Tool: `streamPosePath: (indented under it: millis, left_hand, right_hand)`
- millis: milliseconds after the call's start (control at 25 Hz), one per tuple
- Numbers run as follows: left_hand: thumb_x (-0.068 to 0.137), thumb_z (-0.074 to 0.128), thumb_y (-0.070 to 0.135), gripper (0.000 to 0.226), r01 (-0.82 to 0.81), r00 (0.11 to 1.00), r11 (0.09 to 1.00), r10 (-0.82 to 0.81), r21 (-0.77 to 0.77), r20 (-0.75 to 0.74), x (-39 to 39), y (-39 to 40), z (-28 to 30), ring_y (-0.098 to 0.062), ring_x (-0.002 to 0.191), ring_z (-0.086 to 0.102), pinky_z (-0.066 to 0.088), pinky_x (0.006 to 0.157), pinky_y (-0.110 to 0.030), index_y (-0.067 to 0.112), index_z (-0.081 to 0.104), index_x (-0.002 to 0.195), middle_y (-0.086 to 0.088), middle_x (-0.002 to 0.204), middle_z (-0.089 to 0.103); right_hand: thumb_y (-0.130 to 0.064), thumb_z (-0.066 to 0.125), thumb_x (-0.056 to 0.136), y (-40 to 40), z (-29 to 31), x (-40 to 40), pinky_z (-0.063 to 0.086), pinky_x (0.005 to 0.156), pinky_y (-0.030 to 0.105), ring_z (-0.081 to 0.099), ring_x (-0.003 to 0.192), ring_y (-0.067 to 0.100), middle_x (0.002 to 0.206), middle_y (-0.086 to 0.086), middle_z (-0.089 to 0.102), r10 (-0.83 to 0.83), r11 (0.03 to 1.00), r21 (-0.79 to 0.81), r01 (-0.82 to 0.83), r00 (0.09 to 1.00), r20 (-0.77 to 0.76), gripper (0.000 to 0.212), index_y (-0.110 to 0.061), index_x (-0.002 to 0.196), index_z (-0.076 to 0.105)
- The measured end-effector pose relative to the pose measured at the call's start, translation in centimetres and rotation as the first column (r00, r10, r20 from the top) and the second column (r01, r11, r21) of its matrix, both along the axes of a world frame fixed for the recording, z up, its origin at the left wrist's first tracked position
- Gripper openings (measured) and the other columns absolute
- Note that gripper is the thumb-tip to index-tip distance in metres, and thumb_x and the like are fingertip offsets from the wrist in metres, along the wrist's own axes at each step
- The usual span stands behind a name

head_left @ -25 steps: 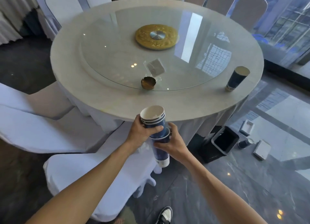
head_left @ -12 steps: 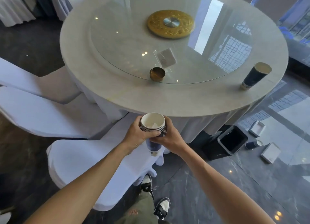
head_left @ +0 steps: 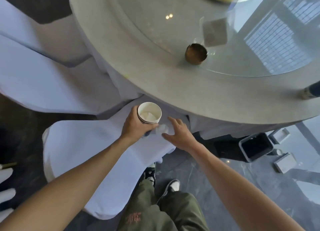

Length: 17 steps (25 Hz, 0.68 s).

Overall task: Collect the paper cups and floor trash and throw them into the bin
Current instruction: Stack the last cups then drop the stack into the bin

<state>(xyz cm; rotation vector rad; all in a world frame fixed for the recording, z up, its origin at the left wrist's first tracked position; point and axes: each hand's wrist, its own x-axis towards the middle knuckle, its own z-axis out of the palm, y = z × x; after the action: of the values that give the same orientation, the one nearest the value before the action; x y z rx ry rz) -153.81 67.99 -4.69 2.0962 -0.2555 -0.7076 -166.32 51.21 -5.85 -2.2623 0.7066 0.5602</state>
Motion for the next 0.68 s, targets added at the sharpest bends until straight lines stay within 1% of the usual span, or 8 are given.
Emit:
streamPosePath:
  millis: [120,280,320,400,520,560,600,680]
  left_hand:
    - [0.054,0.099,0.044,0.092,-0.023,0.999,0.999,0.023,0.032,-0.026,1.3,1.5,-3.7,-0.018,0.114,0.063,0.051,0.088,-0.032,0.023,0.052,0.131,0.008,0.125,0.065]
    - [0.058,0.101,0.038,0.088,-0.051,0.997,0.996,0.055,0.074,-0.062,2.0,2.7,-8.9,-0.009,0.11,0.06,0.042,0.074,-0.002,0.028,0.052,0.13,0.016,0.121,0.062]
    - [0.058,0.101,0.037,0.088,-0.064,0.995,0.994,0.07,0.09,-0.069,2.1,2.9,-10.8,-0.007,0.109,0.059,0.042,0.073,0.002,0.029,0.051,0.13,0.017,0.121,0.062]
    - [0.06,0.101,0.035,0.088,-0.052,0.996,0.997,0.056,0.059,-0.075,1.8,2.5,-10.8,-0.008,0.112,0.058,0.041,0.075,0.004,0.03,0.05,0.132,0.015,0.124,0.061]
    - [0.061,0.1,0.035,0.089,-0.053,0.994,0.997,0.058,0.064,-0.089,1.5,2.0,-13.0,-0.009,0.114,0.058,0.042,0.077,0.005,0.027,0.05,0.135,0.012,0.129,0.061]
    - [0.06,0.1,0.036,0.09,-0.05,0.994,0.996,0.057,0.069,-0.092,1.2,2.0,-13.6,-0.008,0.114,0.059,0.042,0.077,0.005,0.027,0.051,0.135,0.012,0.13,0.062]
    - [0.06,0.1,0.038,0.09,-0.049,0.994,0.996,0.056,0.071,-0.098,0.9,2.0,-14.1,-0.008,0.113,0.059,0.042,0.077,0.004,0.027,0.051,0.135,0.012,0.13,0.062]
    - [0.058,0.099,0.039,0.09,-0.045,0.993,0.995,0.054,0.088,-0.101,0.4,2.0,-15.0,-0.006,0.113,0.06,0.043,0.077,0.003,0.03,0.052,0.135,0.014,0.129,0.063]
  right_hand:
    - [-0.036,0.066,0.092,-0.5,-5.6,1.5,0.031,0.117,0.052,0.024,0.148,0.04,0.165,0.012,0.02,0.108,0.992,-0.051,-0.119,0.979,-0.172,0.086,-0.028,0.161,0.016]
    - [-0.027,0.066,0.092,-1.2,-14.2,3.4,0.034,0.115,0.057,0.012,0.152,0.041,0.17,0.009,0.0,0.257,0.956,-0.064,-0.287,0.921,-0.293,0.087,-0.036,0.161,0.012]
    - [-0.025,0.065,0.093,-1.1,-17.0,4.0,0.033,0.115,0.057,0.01,0.153,0.042,0.17,0.007,-0.005,0.291,0.942,-0.07,-0.328,0.902,-0.318,0.088,-0.037,0.161,0.012]
    - [-0.019,0.063,0.093,-1.6,-18.6,4.6,0.032,0.115,0.058,0.004,0.154,0.043,0.17,0.005,-0.014,0.328,0.915,-0.11,-0.388,0.874,-0.358,0.09,-0.04,0.161,0.008]
    - [-0.014,0.061,0.095,-1.4,-23.2,5.6,0.028,0.117,0.061,-0.002,0.155,0.044,0.169,0.006,-0.023,0.376,0.884,-0.122,-0.451,0.842,-0.387,0.092,-0.042,0.161,0.002]
    - [-0.012,0.06,0.096,-0.9,-24.4,5.5,0.028,0.117,0.062,-0.002,0.155,0.044,0.169,0.007,-0.024,0.39,0.873,-0.127,-0.47,0.832,-0.395,0.092,-0.041,0.162,0.002]
    - [-0.008,0.058,0.096,-0.3,-25.6,5.2,0.03,0.116,0.06,0.004,0.155,0.045,0.169,0.009,-0.021,0.4,0.864,-0.132,-0.487,0.821,-0.407,0.092,-0.039,0.162,0.002]
    - [0.0,0.055,0.094,0.6,-27.4,4.3,0.043,0.107,0.052,0.033,0.144,0.044,0.169,0.015,-0.003,0.387,0.864,-0.163,-0.477,0.834,-0.392,0.086,-0.033,0.161,0.012]
